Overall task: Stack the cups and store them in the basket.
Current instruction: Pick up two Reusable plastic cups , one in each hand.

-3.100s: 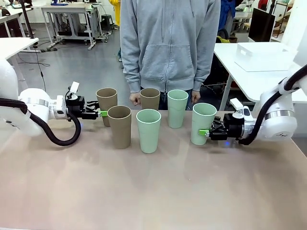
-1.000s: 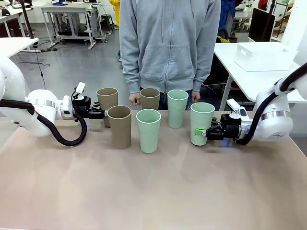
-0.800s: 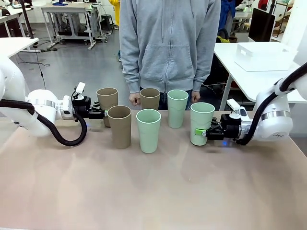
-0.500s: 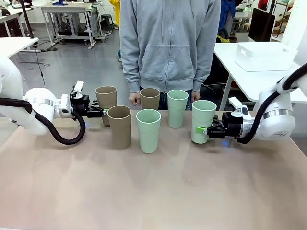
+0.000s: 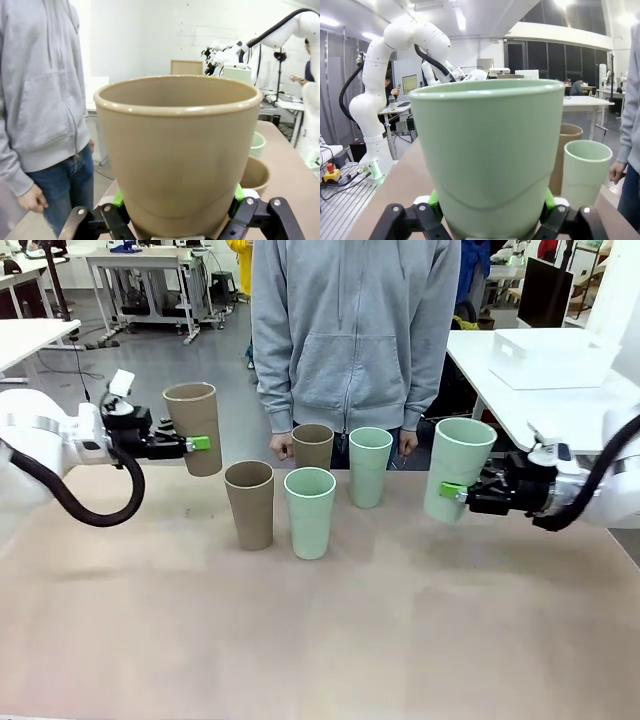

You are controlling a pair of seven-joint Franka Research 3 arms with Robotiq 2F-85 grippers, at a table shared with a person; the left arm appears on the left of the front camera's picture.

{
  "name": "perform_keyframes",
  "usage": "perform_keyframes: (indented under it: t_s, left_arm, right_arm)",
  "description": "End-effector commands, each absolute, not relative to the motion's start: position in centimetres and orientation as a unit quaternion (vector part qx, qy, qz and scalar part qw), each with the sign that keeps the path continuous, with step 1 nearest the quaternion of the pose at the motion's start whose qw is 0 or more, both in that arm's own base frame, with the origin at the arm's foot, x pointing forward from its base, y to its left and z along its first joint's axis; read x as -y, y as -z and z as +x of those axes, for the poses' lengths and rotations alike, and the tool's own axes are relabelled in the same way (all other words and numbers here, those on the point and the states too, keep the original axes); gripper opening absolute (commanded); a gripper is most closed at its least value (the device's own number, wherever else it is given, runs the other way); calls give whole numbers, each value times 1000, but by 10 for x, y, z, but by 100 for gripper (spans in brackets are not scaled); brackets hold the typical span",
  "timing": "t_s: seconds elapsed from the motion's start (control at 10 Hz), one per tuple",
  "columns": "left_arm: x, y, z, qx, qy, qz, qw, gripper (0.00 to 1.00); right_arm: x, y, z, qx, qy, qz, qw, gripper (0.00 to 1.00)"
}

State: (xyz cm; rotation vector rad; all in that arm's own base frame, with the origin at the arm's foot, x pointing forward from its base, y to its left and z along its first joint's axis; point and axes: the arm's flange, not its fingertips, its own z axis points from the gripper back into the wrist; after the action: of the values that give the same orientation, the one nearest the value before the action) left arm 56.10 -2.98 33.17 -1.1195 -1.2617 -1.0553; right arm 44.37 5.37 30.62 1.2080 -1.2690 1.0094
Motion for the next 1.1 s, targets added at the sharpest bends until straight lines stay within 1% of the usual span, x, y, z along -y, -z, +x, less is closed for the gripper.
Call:
perform_keyframes:
  t_s: [0.0, 0.2, 0.5, 0.7, 1.0]
  left_arm:
    - [26, -342, 513, 548, 437, -466, 540, 84]
    - [23, -345, 474, 546, 443, -463, 539, 84]
    - [20, -350, 424, 552, 457, -444, 538, 84]
    - [24, -338, 405, 553, 460, -447, 531, 84]
    - [34, -332, 395, 563, 455, -445, 528, 84]
  right_arm:
    - [-47, -321, 400, 550, -431, 482, 528, 84]
    - [-38, -324, 374, 552, -436, 475, 529, 84]
    - [-29, -323, 352, 551, -436, 471, 533, 84]
    - [-29, -320, 351, 550, -432, 469, 540, 84]
    - [-31, -318, 349, 549, -435, 465, 542, 84]
